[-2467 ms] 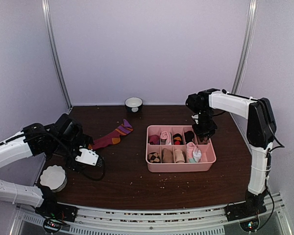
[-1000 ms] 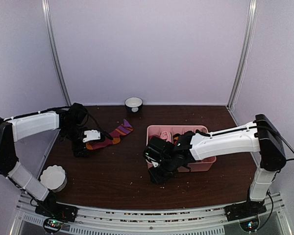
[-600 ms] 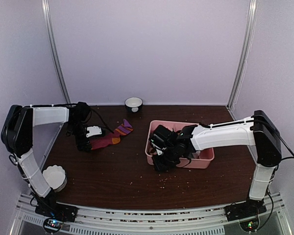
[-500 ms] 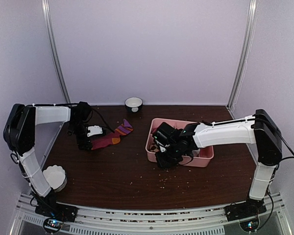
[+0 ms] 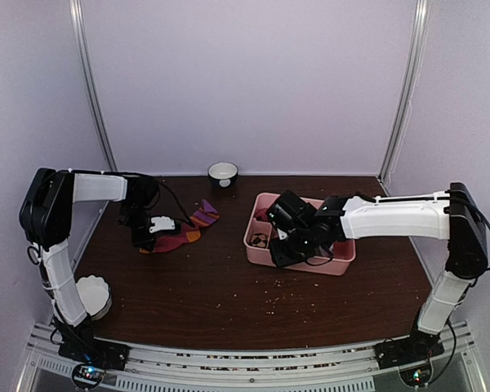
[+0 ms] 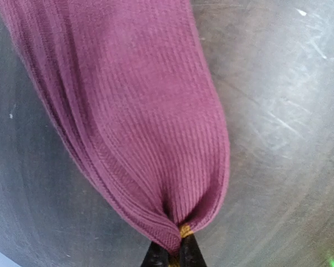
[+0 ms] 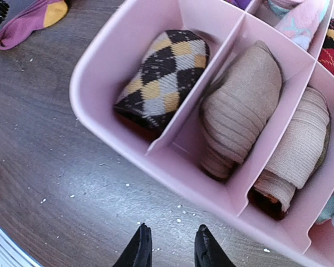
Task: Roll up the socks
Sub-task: Move the sock to the center of the board.
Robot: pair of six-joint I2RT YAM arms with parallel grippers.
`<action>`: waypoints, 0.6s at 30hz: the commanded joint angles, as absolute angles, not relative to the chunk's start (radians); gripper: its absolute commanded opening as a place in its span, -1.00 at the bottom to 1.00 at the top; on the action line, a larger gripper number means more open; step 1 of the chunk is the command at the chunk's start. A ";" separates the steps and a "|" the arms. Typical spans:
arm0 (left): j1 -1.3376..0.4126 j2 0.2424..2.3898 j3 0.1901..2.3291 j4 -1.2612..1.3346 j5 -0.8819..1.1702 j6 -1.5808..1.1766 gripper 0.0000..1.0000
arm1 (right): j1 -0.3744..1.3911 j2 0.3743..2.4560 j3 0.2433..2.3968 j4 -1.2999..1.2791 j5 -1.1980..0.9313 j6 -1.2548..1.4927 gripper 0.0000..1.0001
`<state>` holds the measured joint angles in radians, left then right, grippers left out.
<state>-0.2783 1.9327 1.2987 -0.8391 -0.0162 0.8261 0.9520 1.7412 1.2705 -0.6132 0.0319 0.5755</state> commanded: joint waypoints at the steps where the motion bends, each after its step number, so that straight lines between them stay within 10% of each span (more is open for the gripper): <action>1: -0.278 1.895 1.300 -0.995 0.062 0.831 -1.00 | 0.987 1.710 1.288 -0.614 0.072 0.575 -0.46; 9: -0.402 1.632 1.291 -1.380 0.239 0.902 -1.00 | 1.023 1.722 1.281 -0.562 0.052 0.559 -0.41; 18: -0.566 1.393 0.909 -1.323 -0.017 0.911 -0.96 | 1.053 1.840 1.373 -0.480 0.017 0.526 -0.06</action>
